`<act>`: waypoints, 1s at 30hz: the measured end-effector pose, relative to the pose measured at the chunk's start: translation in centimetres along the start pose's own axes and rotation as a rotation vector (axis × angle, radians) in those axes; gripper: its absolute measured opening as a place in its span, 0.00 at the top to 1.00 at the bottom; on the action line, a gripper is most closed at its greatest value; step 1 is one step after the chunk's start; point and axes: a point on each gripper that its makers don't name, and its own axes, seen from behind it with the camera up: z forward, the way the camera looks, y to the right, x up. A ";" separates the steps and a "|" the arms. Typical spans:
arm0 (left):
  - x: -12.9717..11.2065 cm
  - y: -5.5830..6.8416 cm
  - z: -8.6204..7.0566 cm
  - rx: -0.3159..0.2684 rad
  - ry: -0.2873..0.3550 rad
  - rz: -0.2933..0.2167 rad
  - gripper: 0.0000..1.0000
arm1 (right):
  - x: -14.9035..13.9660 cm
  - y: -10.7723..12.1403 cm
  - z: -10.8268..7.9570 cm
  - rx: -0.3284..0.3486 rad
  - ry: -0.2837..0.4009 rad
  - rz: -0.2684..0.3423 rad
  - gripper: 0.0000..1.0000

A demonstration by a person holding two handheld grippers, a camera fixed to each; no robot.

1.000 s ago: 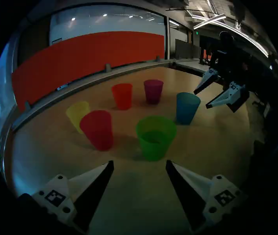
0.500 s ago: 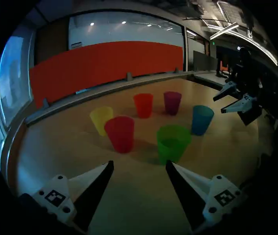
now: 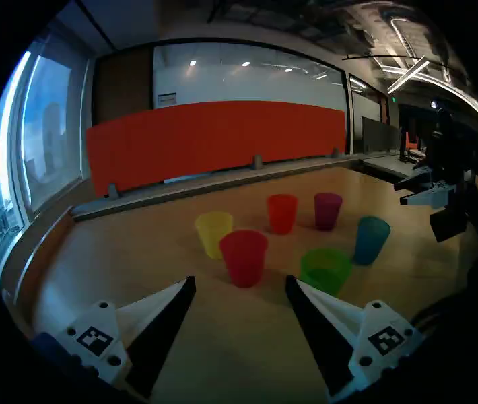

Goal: Pour water

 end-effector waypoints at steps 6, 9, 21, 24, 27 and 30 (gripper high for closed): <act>1.4 -1.3 -0.3 0.056 0.059 -0.033 0.01 | 1.6 1.7 -0.1 -0.094 0.076 0.042 0.00; 2.2 -1.9 -0.4 0.088 0.092 -0.047 0.01 | 2.2 2.4 -0.1 -0.137 0.117 0.059 0.00; 4.6 -4.2 -1.1 0.209 0.207 -0.093 0.01 | 4.0 6.2 -1.1 -0.335 0.231 0.116 0.00; 5.1 -4.4 -1.1 0.225 0.223 -0.094 0.01 | 4.6 7.2 -1.7 -0.385 0.268 0.119 0.00; 5.5 -4.6 -1.2 0.237 0.239 -0.101 0.01 | 5.0 7.9 -2.3 -0.424 0.299 0.122 0.00; 6.0 -4.6 -1.2 0.248 0.260 -0.109 0.01 | 5.2 8.6 -2.8 -0.456 0.318 0.129 0.00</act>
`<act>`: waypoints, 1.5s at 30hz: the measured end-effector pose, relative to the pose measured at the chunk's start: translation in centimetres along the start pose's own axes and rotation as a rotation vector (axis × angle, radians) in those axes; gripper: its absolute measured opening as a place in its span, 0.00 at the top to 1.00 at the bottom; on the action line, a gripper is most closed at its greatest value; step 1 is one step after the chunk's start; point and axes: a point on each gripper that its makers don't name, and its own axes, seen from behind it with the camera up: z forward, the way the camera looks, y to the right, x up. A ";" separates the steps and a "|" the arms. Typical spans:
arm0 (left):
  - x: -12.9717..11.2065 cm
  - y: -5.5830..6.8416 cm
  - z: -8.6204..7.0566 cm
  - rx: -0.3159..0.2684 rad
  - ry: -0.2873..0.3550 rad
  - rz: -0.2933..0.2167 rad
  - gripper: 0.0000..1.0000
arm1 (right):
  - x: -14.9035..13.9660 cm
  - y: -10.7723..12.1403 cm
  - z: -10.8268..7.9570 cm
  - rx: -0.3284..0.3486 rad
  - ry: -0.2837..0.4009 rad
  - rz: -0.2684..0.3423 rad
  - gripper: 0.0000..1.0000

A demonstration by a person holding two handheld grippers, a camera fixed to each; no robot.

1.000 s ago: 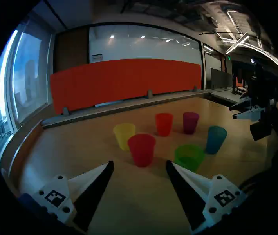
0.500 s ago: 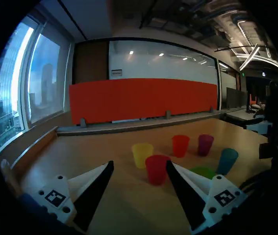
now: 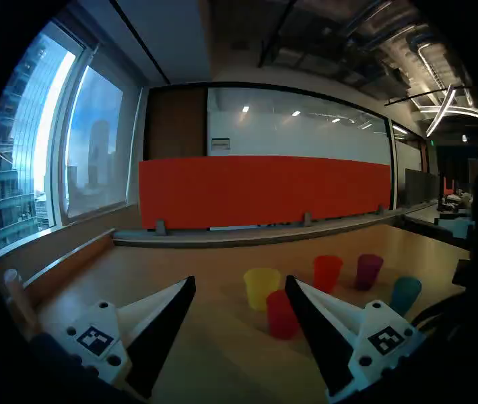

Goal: Pour water

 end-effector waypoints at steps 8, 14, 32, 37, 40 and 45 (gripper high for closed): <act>1.1 -0.6 0.1 0.032 0.048 -0.018 0.01 | 1.1 1.1 -0.2 -0.051 0.047 0.012 0.00; 2.1 -1.4 -0.1 0.069 0.085 -0.003 0.01 | 2.2 1.7 -0.1 -0.083 0.087 0.026 0.00; 3.3 -2.6 -0.2 0.138 0.153 0.044 0.01 | 4.0 1.1 -0.4 -0.100 0.100 -0.005 0.00; 2.4 -2.7 0.1 0.134 0.155 0.030 0.01 | 4.3 0.9 -0.5 -0.106 0.100 -0.002 0.00; 1.7 -2.6 0.3 0.136 0.154 0.034 0.01 | 4.3 0.8 -0.5 -0.108 0.095 -0.002 0.00; 0.3 -2.6 0.7 0.142 0.146 0.034 0.01 | 4.2 0.6 -0.5 -0.111 0.087 -0.011 0.00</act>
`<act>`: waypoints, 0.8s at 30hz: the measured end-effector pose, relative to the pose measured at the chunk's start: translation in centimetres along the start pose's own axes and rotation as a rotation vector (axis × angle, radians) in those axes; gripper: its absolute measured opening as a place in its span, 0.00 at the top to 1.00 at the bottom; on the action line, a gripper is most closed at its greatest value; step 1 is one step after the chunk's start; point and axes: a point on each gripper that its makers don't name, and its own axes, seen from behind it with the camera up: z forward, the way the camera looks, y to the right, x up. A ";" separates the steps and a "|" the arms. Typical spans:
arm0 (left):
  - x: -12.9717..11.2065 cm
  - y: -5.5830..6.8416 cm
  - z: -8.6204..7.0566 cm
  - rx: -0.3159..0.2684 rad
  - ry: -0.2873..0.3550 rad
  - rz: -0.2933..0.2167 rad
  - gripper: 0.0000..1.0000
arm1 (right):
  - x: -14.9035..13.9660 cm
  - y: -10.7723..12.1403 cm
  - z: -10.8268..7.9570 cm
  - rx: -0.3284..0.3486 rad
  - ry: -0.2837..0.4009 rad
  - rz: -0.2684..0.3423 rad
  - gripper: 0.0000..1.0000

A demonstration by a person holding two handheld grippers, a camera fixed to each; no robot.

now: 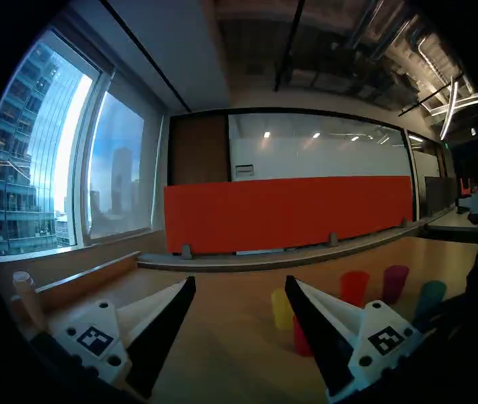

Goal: Pour water

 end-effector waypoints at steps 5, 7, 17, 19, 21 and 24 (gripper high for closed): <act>-0.9 0.0 0.1 0.006 0.000 -0.007 0.01 | -0.1 -0.1 0.0 -0.001 -0.007 -0.006 0.00; -1.4 0.0 0.2 0.005 -0.003 -0.007 0.01 | -0.2 -0.1 -0.1 -0.002 -0.010 -0.007 0.00; -3.2 -0.3 0.0 0.006 -0.015 0.003 0.01 | -0.3 -0.1 -0.1 -0.008 -0.015 -0.013 0.00; -3.4 -0.4 0.0 0.006 -0.016 0.001 0.01 | -0.2 -0.1 -0.2 -0.008 -0.014 -0.008 0.00; -3.7 -0.6 -0.1 0.007 -0.017 -0.003 0.01 | -0.2 -0.2 -0.2 -0.007 -0.013 -0.004 0.00; -4.0 -0.9 -0.1 0.010 -0.021 -0.012 0.01 | -0.2 -0.2 -0.1 -0.005 -0.012 -0.002 0.00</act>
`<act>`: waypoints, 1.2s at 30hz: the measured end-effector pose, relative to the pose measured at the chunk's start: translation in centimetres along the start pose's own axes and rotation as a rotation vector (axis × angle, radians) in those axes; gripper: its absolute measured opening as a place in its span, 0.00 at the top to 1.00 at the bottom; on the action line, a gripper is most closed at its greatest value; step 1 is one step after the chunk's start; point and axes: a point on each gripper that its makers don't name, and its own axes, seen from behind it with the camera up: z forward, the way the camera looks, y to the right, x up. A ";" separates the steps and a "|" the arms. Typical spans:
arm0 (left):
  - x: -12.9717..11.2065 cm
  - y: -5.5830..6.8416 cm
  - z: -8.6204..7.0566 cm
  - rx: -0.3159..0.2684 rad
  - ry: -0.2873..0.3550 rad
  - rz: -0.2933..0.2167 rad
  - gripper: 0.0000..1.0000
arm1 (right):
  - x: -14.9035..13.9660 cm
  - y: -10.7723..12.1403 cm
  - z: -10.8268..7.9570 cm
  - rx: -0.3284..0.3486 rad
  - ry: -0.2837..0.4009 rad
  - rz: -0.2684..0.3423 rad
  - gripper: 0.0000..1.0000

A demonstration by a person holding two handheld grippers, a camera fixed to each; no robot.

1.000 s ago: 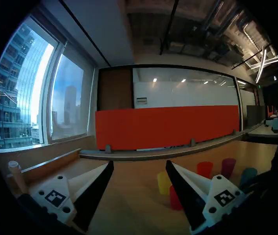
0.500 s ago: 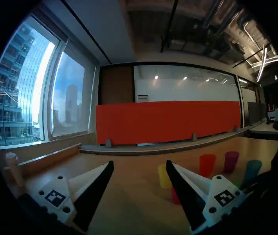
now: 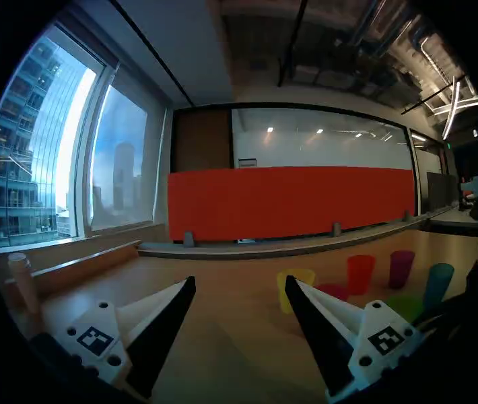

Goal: Pour water

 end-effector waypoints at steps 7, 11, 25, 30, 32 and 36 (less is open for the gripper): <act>-0.6 0.0 0.0 0.000 -0.004 -0.022 0.01 | -0.2 0.0 0.2 -0.004 -0.004 -0.007 0.00; -0.8 -0.2 0.1 0.000 -0.005 -0.036 0.01 | -0.1 0.1 0.2 -0.004 -0.004 -0.004 0.00; -1.5 -0.4 0.3 0.003 -0.033 -0.036 0.01 | 0.1 0.0 0.2 -0.007 0.000 -0.010 0.00; -1.7 -0.3 0.4 0.000 -0.041 -0.035 0.01 | 0.1 0.0 0.3 -0.005 0.001 -0.011 0.00; -1.7 -0.3 0.4 -0.001 -0.042 -0.035 0.01 | 0.1 0.0 0.3 -0.006 0.000 -0.013 0.00; -1.7 -0.3 0.4 -0.001 -0.043 -0.035 0.01 | 0.0 0.0 0.3 -0.006 0.000 -0.016 0.00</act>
